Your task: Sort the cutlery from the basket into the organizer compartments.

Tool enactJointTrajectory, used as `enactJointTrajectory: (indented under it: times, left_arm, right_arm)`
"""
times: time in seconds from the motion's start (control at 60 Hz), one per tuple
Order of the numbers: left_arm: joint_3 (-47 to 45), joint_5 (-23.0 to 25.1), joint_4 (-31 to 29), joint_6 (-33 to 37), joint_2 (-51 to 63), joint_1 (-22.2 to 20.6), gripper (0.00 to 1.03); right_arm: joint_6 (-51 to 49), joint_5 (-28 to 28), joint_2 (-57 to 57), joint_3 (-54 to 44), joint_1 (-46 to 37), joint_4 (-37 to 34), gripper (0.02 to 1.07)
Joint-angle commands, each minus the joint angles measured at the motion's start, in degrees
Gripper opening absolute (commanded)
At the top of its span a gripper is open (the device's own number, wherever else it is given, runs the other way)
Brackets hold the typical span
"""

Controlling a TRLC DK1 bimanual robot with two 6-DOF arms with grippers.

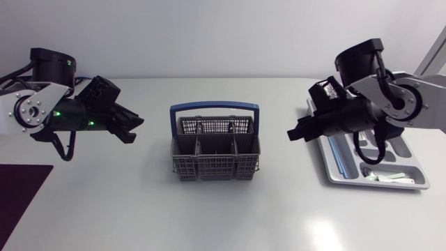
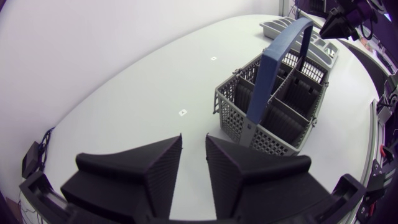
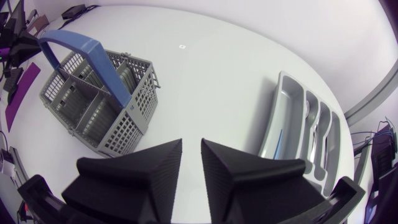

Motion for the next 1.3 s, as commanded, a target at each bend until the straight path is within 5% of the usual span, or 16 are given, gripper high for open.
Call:
enactJointTrajectory:
  times: [0.0,0.1,0.183,0.383,0.6,0.833,1.283]
  left_arm:
    - [-2.4,-1.5,-0.8,-1.2,-2.4,0.7,0.60]
    - [-3.7,-2.9,-1.2,-1.2,-5.0,0.9,1.01]
    - [-4.3,-3.0,-1.6,-1.5,-7.7,1.4,1.00]
    - [-5.1,-8.8,-1.9,-5.0,-14.2,2.3,1.00]
    - [-6.3,-10.0,-2.7,-8.2,-20.5,5.6,0.99]
    - [-6.4,0.2,-7.5,-10.3,-24.8,9.4,0.99]
    - [-13.7,-2.0,-4.0,-18.1,-39.5,11.0,0.99]
  right_arm:
    - [-1.5,0.6,-2.3,-1.8,-1.1,0.5,0.58]
    - [-2.4,0.7,-4.9,-2.7,-2.6,0.5,0.81]
    - [-3.1,0.7,-7.2,-3.6,-3.9,0.5,1.03]
    - [-4.6,0.8,-13.2,-6.6,-7.2,2.4,1.03]
    - [-6.6,0.9,-18.4,-9.6,-9.0,3.4,1.03]
    - [-7.7,2.4,-23.9,-12.3,-9.9,3.6,1.03]
    - [-7.5,2.5,-34.0,-20.7,-15.0,9.6,1.03]
